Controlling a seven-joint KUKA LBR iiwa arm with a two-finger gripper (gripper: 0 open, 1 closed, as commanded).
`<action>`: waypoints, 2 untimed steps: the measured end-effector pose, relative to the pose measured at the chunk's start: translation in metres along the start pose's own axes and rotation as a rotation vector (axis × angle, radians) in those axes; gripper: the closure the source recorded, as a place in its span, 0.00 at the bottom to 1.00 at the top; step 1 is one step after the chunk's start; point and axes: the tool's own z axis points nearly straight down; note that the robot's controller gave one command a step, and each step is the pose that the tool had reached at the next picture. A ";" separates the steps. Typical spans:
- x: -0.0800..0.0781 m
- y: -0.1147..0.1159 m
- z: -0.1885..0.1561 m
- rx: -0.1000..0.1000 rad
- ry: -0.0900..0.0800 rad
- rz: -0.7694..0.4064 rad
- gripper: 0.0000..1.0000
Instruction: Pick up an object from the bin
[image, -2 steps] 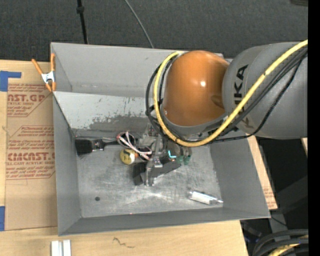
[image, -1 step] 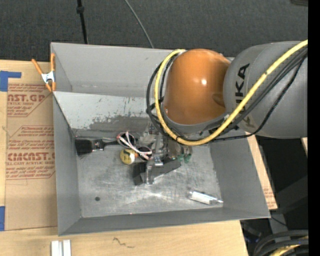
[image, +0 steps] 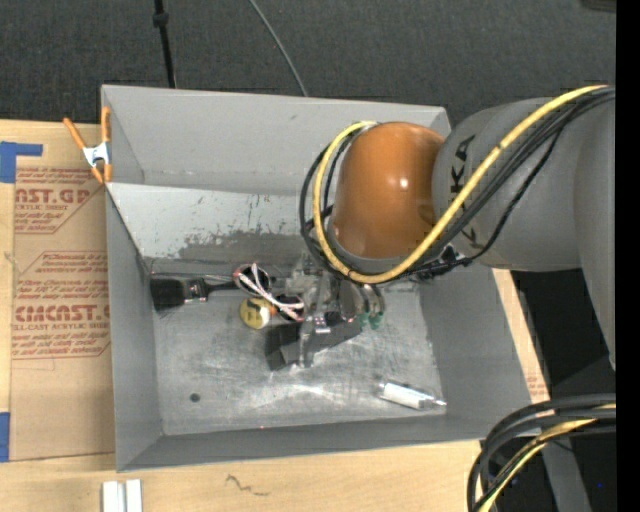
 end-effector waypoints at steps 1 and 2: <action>-0.014 -0.041 0.022 0.001 0.008 -0.164 0.00; -0.047 -0.040 0.030 0.001 0.003 -0.095 0.00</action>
Offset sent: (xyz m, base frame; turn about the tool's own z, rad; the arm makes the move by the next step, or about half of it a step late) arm 0.0460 -0.0407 -0.0295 -0.0945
